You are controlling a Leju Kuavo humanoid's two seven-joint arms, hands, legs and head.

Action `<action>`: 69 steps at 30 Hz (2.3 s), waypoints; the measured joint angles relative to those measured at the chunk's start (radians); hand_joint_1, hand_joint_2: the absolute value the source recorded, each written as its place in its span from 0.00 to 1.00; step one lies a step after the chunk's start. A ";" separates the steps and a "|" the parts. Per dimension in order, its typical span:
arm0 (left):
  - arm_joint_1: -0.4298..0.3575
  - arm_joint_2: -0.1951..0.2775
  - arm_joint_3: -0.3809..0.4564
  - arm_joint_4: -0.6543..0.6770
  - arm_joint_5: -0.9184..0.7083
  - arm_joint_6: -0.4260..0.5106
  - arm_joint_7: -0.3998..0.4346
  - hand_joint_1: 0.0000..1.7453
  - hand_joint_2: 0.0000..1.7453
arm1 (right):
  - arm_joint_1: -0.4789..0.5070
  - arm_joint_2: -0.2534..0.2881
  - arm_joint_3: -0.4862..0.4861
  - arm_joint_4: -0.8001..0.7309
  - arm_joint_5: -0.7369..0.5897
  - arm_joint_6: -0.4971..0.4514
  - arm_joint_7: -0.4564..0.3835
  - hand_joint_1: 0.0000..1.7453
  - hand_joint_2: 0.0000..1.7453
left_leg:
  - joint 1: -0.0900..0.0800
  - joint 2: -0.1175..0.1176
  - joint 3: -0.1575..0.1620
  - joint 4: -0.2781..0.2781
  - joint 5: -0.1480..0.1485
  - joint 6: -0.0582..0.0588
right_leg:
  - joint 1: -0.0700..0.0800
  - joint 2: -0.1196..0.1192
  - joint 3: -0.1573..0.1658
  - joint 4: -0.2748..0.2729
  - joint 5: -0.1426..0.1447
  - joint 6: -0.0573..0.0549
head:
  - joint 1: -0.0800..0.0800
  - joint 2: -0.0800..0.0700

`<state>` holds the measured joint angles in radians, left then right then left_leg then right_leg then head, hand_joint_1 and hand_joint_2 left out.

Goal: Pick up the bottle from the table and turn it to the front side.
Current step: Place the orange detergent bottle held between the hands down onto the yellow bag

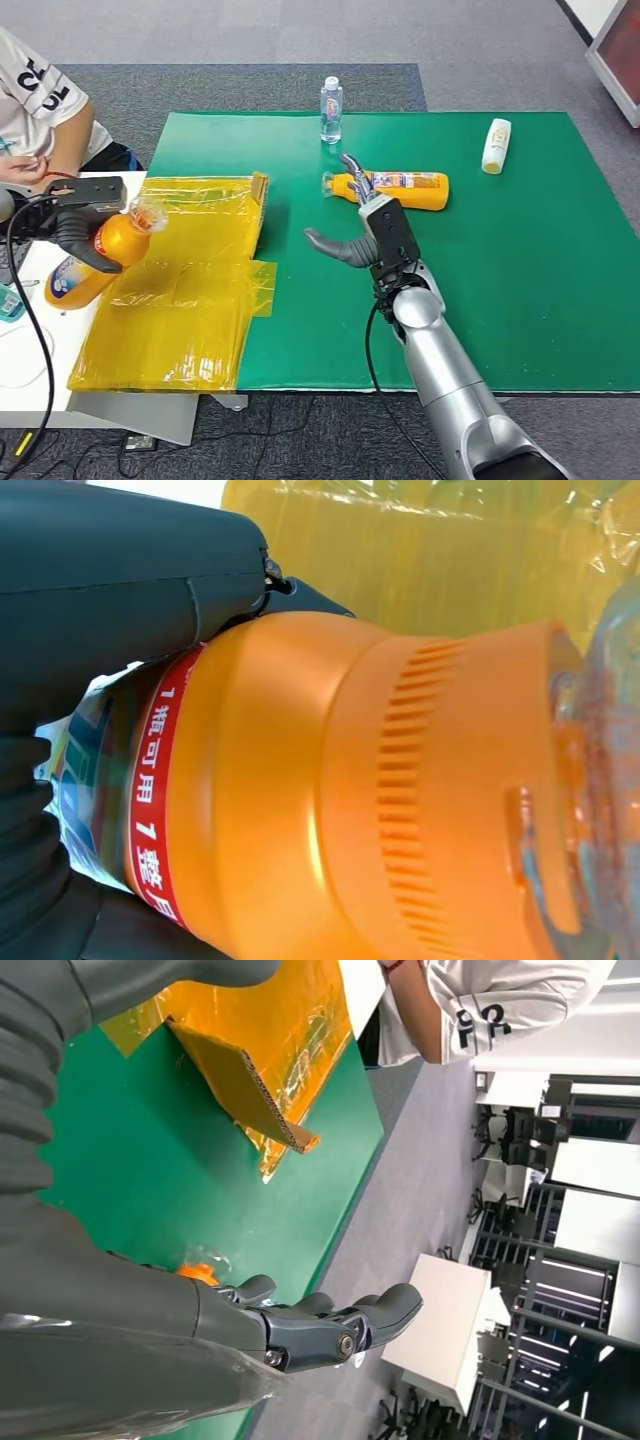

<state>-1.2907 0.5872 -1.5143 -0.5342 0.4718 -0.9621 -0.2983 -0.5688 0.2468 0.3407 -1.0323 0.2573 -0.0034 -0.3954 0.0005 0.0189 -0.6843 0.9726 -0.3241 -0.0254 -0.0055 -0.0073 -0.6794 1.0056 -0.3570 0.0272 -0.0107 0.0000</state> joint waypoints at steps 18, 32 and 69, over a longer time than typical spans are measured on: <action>-0.020 -0.045 -0.010 0.075 -0.038 0.097 -0.043 1.00 1.00 | 0.052 -0.033 -0.050 -0.006 -0.039 -0.008 -0.013 0.00 1.00 | 0.000 0.001 0.000 0.000 0.000 0.000 | 0.000 0.000 -0.001 0.000 0.000 0.000 | 0.000 0.000; 0.035 -0.183 0.007 0.231 -0.018 0.392 0.111 1.00 1.00 | 0.098 -0.058 -0.069 -0.113 0.054 -0.037 0.038 0.00 1.00 | 0.000 0.000 -0.001 0.000 0.000 0.000 | 0.000 0.000 -0.001 0.000 0.000 0.000 | 0.000 0.000; -0.155 -0.086 0.065 -0.074 -0.021 -0.072 -0.011 1.00 1.00 | 0.112 -0.064 -0.094 -0.071 0.051 -0.058 0.047 0.00 1.00 | 0.000 0.001 0.000 -0.002 0.000 0.000 | 0.000 0.001 0.001 -0.001 0.000 0.000 | 0.000 0.000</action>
<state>-1.4460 0.5014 -1.4489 -0.6083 0.4513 -1.0337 -0.3094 -0.4566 0.1833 0.2469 -1.1029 0.3079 -0.0609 -0.3489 0.0004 0.0197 -0.6839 0.9711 -0.3243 -0.0259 -0.0055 -0.0067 -0.6783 1.0046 -0.3570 0.0271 -0.0103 0.0000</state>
